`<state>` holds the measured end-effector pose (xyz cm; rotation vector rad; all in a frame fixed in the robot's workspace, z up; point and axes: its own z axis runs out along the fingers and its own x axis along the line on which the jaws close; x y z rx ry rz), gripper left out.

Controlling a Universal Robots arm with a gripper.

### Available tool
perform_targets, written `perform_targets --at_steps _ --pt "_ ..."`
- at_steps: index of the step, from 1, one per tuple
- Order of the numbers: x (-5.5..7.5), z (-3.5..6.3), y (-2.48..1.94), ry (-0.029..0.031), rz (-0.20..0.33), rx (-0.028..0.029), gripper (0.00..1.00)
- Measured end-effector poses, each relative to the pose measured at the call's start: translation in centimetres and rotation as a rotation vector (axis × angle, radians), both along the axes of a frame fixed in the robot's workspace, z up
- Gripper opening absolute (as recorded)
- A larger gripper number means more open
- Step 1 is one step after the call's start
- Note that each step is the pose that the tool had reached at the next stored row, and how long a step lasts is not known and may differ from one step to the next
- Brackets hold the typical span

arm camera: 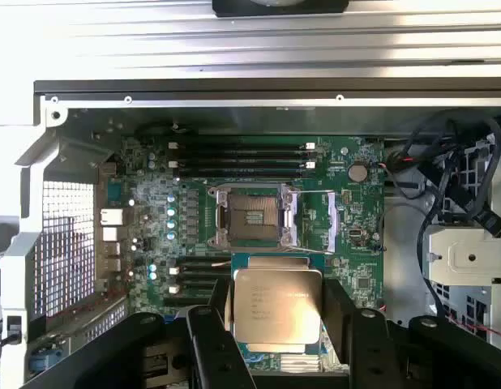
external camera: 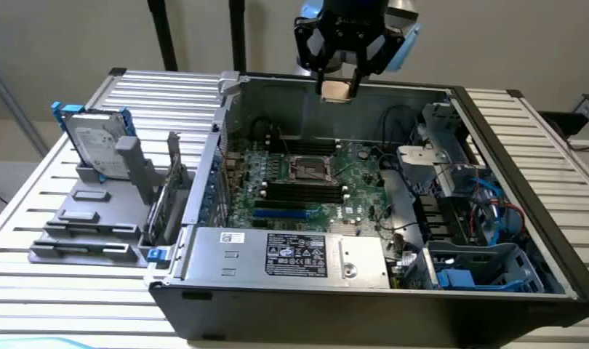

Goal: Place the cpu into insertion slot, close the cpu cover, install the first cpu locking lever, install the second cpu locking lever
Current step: 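Place the cpu into insertion slot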

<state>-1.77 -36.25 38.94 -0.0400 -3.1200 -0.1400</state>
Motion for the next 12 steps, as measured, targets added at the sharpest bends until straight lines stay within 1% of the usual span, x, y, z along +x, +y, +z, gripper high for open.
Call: perform_targets --at_steps 12 --pt "0.00 0.00 0.00 0.0000 0.000 0.0000 0.55"
